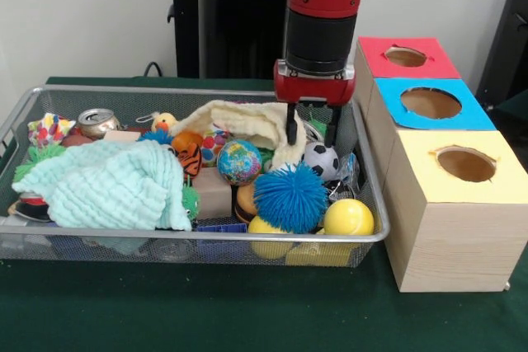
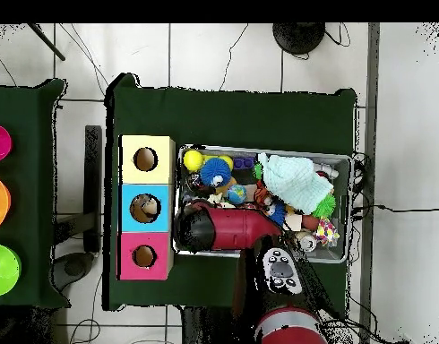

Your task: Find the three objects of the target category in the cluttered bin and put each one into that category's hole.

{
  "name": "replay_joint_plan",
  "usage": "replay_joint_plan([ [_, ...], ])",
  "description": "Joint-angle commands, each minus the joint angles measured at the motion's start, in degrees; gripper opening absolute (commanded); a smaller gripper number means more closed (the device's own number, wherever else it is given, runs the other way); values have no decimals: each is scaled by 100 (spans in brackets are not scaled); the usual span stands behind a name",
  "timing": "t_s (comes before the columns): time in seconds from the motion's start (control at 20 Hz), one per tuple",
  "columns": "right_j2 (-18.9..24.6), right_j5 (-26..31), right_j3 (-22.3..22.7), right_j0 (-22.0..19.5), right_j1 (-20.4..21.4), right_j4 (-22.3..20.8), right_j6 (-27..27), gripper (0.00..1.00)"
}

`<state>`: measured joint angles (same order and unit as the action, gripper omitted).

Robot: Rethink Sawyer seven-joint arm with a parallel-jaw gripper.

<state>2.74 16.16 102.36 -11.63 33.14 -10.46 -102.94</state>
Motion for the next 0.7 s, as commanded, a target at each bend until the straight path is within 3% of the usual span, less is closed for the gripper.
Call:
replay_joint_plan([
  [0.05,83,-505,503,224,-398,-158,-869,100],
  [0.4,39,-889,407,614,-789,100,-1110,100],
  [0.7,3,-1138,46,859,-1272,320,-1161,100],
])
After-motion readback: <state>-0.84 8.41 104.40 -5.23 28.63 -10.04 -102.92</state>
